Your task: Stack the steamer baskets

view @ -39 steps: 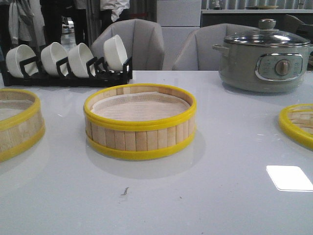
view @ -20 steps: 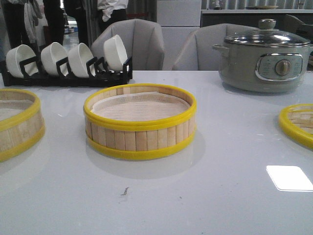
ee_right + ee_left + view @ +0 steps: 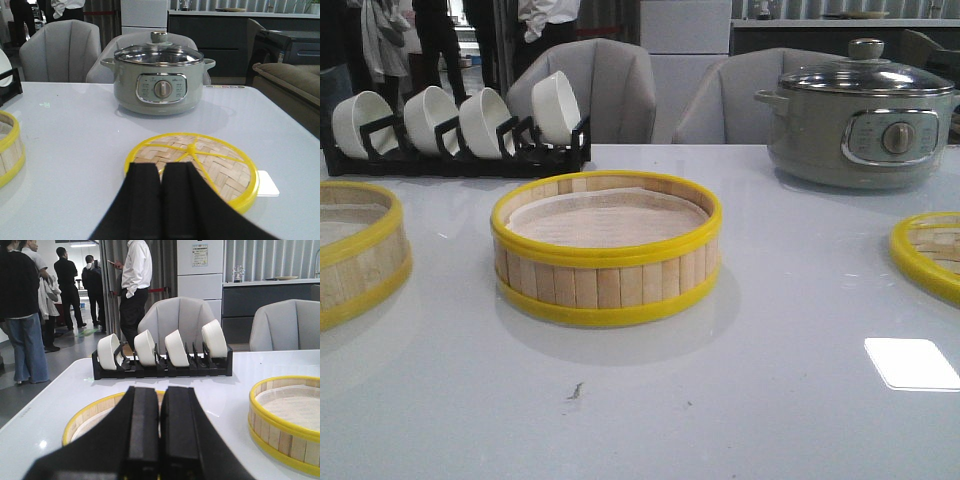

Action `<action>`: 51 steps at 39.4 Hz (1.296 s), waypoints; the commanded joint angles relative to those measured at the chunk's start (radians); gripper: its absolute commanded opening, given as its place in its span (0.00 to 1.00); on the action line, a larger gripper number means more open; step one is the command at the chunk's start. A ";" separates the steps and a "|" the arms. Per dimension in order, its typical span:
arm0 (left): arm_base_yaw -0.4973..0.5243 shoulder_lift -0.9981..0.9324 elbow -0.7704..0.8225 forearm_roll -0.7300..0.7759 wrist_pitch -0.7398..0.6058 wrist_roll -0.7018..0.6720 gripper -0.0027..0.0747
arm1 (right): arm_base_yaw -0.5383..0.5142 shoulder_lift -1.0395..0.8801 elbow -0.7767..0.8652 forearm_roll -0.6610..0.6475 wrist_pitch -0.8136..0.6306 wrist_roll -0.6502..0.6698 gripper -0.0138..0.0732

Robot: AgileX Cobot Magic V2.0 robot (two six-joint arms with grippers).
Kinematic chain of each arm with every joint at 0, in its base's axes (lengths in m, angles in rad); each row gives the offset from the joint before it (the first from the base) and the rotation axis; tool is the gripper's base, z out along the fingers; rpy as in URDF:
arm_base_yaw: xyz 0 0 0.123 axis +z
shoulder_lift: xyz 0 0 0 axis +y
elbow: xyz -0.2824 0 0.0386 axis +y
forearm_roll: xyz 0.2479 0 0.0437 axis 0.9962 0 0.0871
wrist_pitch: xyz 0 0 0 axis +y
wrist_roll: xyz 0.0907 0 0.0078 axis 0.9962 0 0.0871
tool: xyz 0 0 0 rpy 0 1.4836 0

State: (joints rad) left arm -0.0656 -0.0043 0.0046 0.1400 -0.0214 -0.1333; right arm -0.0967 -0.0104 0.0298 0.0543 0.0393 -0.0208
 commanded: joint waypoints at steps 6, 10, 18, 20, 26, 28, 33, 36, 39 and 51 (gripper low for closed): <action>-0.007 -0.013 0.002 0.004 -0.085 0.010 0.14 | -0.006 -0.020 -0.014 -0.006 -0.084 -0.002 0.24; -0.007 0.002 -0.032 -0.006 -0.031 0.017 0.14 | -0.006 -0.020 -0.014 -0.006 -0.084 -0.002 0.24; -0.007 0.287 -0.419 0.042 0.211 0.017 0.14 | -0.006 -0.020 -0.014 -0.006 -0.084 -0.002 0.24; -0.007 0.382 -0.549 0.047 0.260 0.017 0.14 | -0.006 -0.020 -0.014 -0.006 -0.084 -0.002 0.24; -0.007 0.656 -0.928 0.054 0.359 0.017 0.14 | -0.006 -0.020 -0.014 -0.006 -0.084 -0.002 0.24; -0.007 0.729 -1.010 0.062 0.384 0.017 0.14 | -0.006 -0.020 -0.014 -0.006 -0.084 -0.002 0.24; -0.007 0.843 -1.095 0.045 0.467 0.017 0.14 | -0.006 -0.020 -0.014 -0.006 -0.084 -0.002 0.24; -0.007 0.879 -1.095 0.027 0.496 0.017 0.14 | -0.006 -0.020 -0.014 -0.006 -0.084 -0.002 0.24; -0.007 0.903 -1.095 0.021 0.518 0.017 0.14 | -0.006 -0.020 -0.014 -0.006 -0.084 -0.002 0.24; -0.007 0.920 -1.091 0.038 0.500 0.053 0.14 | -0.006 -0.020 -0.014 -0.006 -0.084 -0.002 0.24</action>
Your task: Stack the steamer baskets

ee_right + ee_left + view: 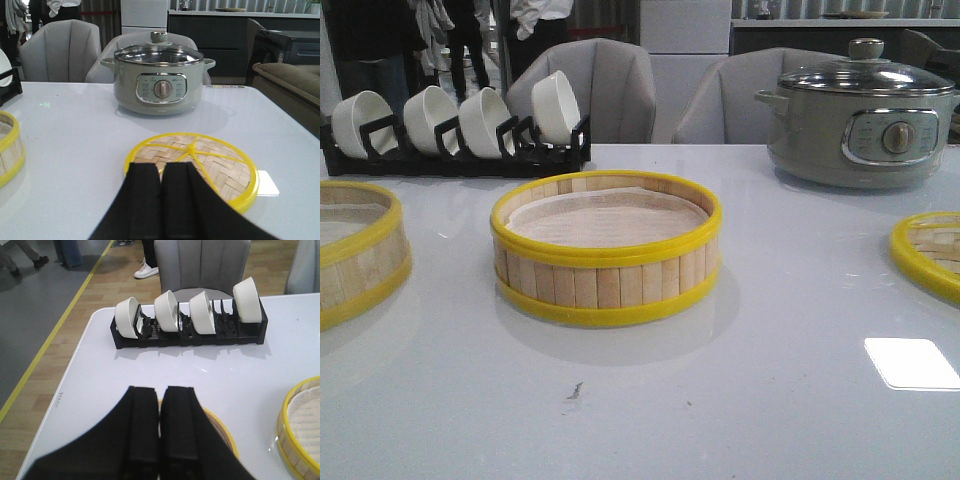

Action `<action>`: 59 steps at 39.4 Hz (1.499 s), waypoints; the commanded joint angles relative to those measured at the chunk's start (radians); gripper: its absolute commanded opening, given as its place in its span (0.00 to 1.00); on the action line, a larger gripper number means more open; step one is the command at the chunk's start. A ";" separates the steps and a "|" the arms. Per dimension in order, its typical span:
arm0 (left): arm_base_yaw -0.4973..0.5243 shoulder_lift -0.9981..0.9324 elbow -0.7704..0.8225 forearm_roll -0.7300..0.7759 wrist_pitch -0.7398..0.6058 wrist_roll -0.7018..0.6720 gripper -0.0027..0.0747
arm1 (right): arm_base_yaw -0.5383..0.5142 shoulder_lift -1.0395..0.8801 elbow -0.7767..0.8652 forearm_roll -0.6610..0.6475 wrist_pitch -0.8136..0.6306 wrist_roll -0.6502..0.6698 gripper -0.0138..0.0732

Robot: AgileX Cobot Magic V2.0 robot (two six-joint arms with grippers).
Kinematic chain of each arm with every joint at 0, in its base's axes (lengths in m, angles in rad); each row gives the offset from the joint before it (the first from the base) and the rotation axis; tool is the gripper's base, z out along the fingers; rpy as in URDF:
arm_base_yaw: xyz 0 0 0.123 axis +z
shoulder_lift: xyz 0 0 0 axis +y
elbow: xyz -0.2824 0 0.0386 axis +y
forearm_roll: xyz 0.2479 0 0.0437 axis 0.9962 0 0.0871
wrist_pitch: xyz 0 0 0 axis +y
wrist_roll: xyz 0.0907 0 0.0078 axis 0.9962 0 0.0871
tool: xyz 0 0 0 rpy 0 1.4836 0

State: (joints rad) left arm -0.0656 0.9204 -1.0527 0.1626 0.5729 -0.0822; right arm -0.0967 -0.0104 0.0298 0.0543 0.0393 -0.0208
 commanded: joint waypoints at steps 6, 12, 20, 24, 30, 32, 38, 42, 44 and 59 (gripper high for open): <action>-0.007 -0.007 -0.034 0.026 -0.102 0.002 0.14 | -0.006 -0.020 -0.014 -0.006 -0.084 -0.002 0.24; -0.007 -0.007 -0.036 0.020 -0.098 0.002 0.14 | -0.006 -0.020 -0.014 -0.006 -0.084 -0.002 0.24; -0.007 -0.007 -0.036 0.013 -0.100 0.002 0.14 | -0.006 -0.020 -0.014 -0.006 -0.084 -0.002 0.24; -0.007 -0.007 -0.036 0.013 -0.101 0.002 0.14 | -0.006 -0.020 -0.014 -0.006 -0.084 -0.002 0.24; -0.007 -0.007 -0.036 0.013 -0.101 0.002 0.14 | -0.006 -0.020 -0.014 -0.006 -0.084 -0.002 0.24; -0.007 -0.007 -0.036 0.013 -0.101 0.002 0.14 | -0.006 -0.020 -0.014 -0.006 -0.084 -0.002 0.24; -0.007 -0.007 -0.036 0.009 -0.096 0.002 0.14 | -0.006 -0.020 -0.014 -0.006 -0.084 -0.002 0.24; -0.007 -0.007 -0.036 0.009 -0.096 0.002 0.14 | -0.006 -0.020 -0.015 -0.006 -0.091 -0.002 0.24; -0.007 -0.007 -0.036 0.009 -0.096 0.002 0.14 | -0.006 -0.020 -0.015 -0.006 -0.119 -0.002 0.24; -0.007 -0.005 -0.036 0.009 -0.096 0.002 0.14 | -0.005 0.010 -0.172 -0.010 -0.039 0.116 0.24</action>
State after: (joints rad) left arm -0.0656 0.9228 -1.0527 0.1740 0.5564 -0.0822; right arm -0.0967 -0.0104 -0.0373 0.0812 -0.0092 0.0842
